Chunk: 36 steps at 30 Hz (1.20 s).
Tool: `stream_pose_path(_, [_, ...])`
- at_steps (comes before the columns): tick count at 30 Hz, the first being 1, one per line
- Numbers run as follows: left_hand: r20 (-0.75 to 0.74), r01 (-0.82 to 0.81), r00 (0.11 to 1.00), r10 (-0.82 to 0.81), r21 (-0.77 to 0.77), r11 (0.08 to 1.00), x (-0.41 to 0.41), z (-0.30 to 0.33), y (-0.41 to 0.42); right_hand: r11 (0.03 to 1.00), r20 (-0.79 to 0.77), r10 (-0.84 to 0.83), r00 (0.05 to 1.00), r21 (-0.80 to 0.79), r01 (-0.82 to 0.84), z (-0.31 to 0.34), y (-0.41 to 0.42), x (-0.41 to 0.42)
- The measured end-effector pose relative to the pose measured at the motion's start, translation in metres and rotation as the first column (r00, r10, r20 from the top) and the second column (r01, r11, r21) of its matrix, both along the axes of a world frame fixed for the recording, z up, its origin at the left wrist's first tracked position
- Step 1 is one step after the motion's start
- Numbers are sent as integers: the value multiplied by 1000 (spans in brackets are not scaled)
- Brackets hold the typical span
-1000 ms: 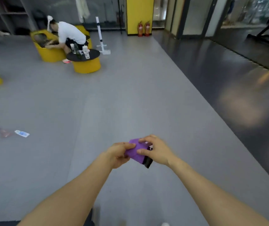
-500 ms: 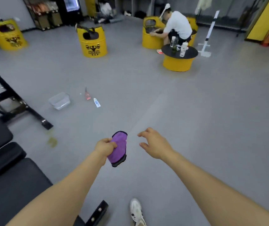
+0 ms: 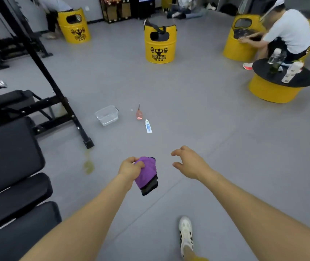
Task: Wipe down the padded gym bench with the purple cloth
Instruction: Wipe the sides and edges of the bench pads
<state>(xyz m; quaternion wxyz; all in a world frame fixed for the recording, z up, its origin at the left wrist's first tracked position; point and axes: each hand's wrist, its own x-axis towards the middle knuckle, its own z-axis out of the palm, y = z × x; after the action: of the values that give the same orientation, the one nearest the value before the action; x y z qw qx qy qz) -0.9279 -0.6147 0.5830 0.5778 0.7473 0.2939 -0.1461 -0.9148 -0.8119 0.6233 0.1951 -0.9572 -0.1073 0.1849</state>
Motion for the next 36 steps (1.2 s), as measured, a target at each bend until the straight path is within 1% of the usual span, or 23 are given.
stream_pose_path(6, [-52,-169,984,173,62,984,134,-21,51,987,-35,161,986,33,-160,-24,49,173])
stream_pose_path(10, [-24,-278,959,283,114,954,224,-14,88,969,-48,247,968,37,-246,-20,89,281])
stream_pose_path(13, [-29,-320,945,326,136,938,274,-6,119,954,-60,298,953,54,-295,-12,129,345])
stream_pose_path(15, [-34,-346,935,354,145,927,305,-4,145,932,-61,360,931,67,-356,-10,164,384])
stream_pose_path(19, [-60,-391,913,404,158,907,375,-24,206,914,-88,398,913,125,-386,-25,236,462])
stream_pose_path(24, [-81,-381,916,393,136,915,478,-57,284,930,-137,361,922,124,-346,-56,309,563])
stream_pose_path(27, [-111,-312,939,326,128,942,534,-65,327,941,-146,338,930,85,-329,-67,352,622])
stream_pose_path(30, [-98,-257,959,267,101,961,592,-68,366,940,-154,337,929,110,-323,-84,397,682])
stream_pose_path(33, [-94,-202,973,210,83,976,646,-72,398,934,-169,353,920,116,-337,-103,440,732])
stream_pose_path(36, [-83,-195,977,195,14,981,701,-85,432,915,-180,398,899,139,-378,-126,482,787])
